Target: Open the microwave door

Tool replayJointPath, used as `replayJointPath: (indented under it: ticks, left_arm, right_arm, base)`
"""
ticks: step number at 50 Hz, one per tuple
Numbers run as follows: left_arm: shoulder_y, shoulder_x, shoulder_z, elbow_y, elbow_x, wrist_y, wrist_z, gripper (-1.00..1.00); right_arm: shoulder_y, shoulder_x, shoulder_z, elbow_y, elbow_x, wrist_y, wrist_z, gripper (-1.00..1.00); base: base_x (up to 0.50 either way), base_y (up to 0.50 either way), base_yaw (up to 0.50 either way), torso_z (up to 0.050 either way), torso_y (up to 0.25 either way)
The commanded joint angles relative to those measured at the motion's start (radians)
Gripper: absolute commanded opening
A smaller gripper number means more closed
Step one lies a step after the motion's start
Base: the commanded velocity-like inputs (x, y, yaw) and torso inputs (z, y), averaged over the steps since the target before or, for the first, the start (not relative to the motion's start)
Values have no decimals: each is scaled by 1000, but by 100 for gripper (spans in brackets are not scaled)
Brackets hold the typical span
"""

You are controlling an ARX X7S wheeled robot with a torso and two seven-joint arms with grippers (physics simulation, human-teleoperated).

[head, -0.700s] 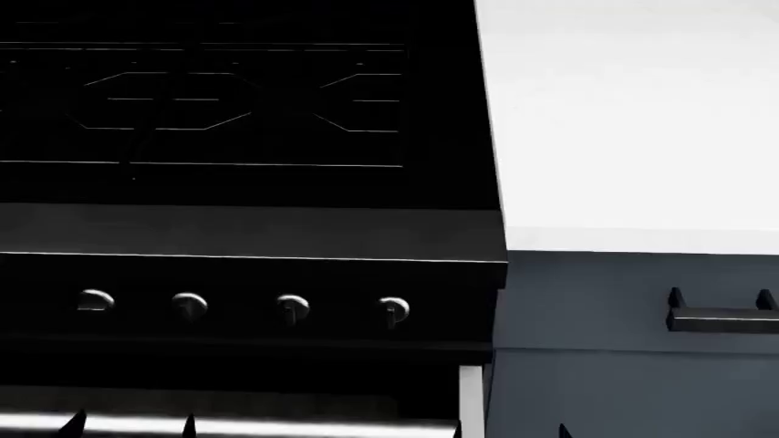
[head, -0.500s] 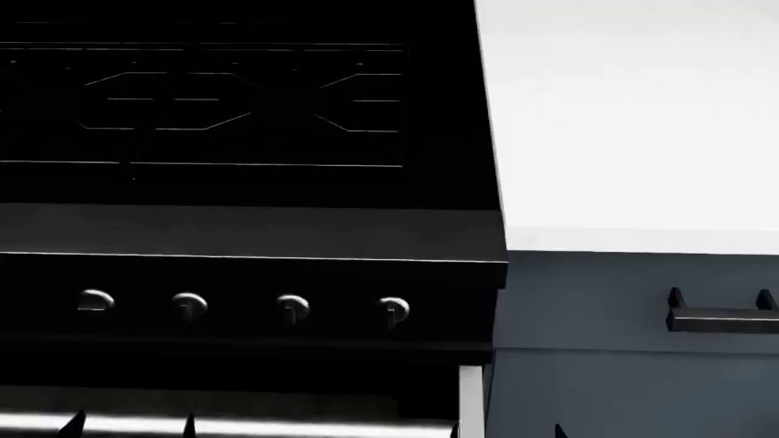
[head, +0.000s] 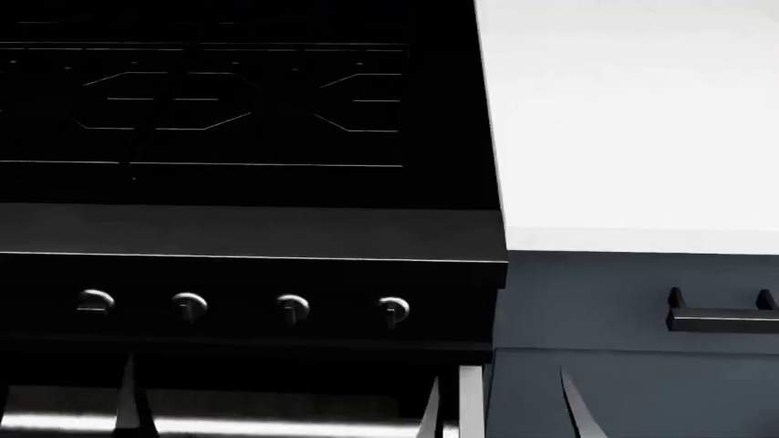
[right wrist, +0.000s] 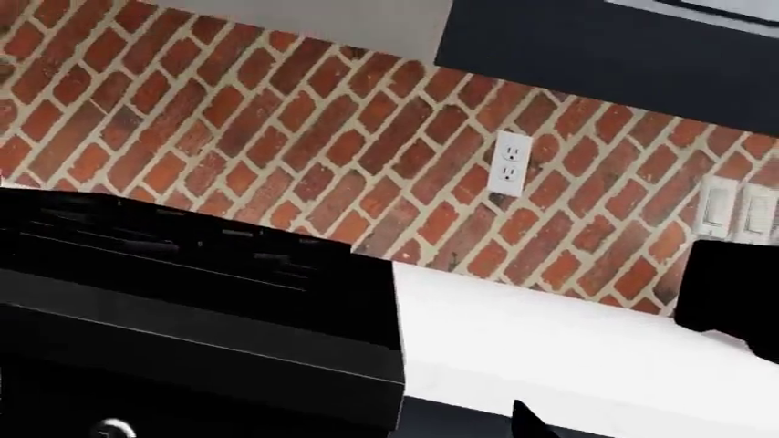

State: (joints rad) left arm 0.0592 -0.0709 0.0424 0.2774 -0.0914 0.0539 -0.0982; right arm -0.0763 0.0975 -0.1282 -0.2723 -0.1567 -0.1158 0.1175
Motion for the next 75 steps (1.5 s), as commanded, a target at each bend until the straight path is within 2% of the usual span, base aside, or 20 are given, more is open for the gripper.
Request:
replayJointPath:
  ticks: [1,10,16,23,27,33,36,40,42,44,46,49,69,75]
  left_arm:
    - [80,-28,-6,290,-28,91,-23,100]
    - [124,-51,-13,448,-41,103,-45,100]
    - [131,-61,-11,487,-30,106,-58,100]
    - [126,-85,6,560,16,79,-55,100]
    - [57,-96,19,590,41,11,-53,100]
    - [-202,-81,3,712,7,-257,-92,100]
    - [-258,-84,1,732,-8,-322,-101,100]
    - [-364,-75,-29,767,-78,-440,-138,100]
    - [-410,-102,-28,769,-126,-474,-190,100]
    - [-426,-150,-11,769,-171,-470,-250,100]
    - [-394,-165,-4,764,-183,-430,-253,100]
    - [-362,-170,16,736,-175,-384,-236,100]
    - [-334,-212,82,731,-107,-337,-242,100]
    - [-330,-219,92,729,-103,-331,-243,100]
  right_arm:
    - [-76,37,-19,-312,-112,-36,40,100]
    - [-96,52,-10,-376,-131,-56,64,100]
    - [-103,57,-2,-435,-139,-37,66,100]
    - [-80,56,-19,-551,-170,61,16,100]
    - [-28,58,-64,-585,-215,92,-27,100]
    - [148,6,-111,-673,-272,265,-132,100]
    - [186,-2,-125,-684,-283,302,-154,100]
    - [274,-26,-134,-722,-299,401,-211,100]
    - [312,-39,-140,-736,-307,443,-230,100]
    - [337,-46,-149,-744,-313,481,-249,100]
    - [320,-30,-142,-724,-297,466,-239,100]
    - [315,-22,-155,-728,-306,488,-254,100]
    - [286,20,-177,-702,-293,462,-223,100]
    - [279,40,-186,-691,-303,436,-209,100]
  base:
    - [0,0,0,0,0]
    - [0,0,0,0,0]
    - [0,0,0,0,0]
    - [0,0,0,0,0]
    - [0,0,0,0,0]
    - [0,0,0,0,0]
    - [0,0,0,0,0]
    - [0,0,0,0,0]
    - [0,-2,0,0,0]
    - [0,-27,0,0,0]
    - [0,-129,0,0,0]
    - [-14,-342,0,0,0]
    - [-48,-496,0,0,0]
    - [352,-48,0,0,0]
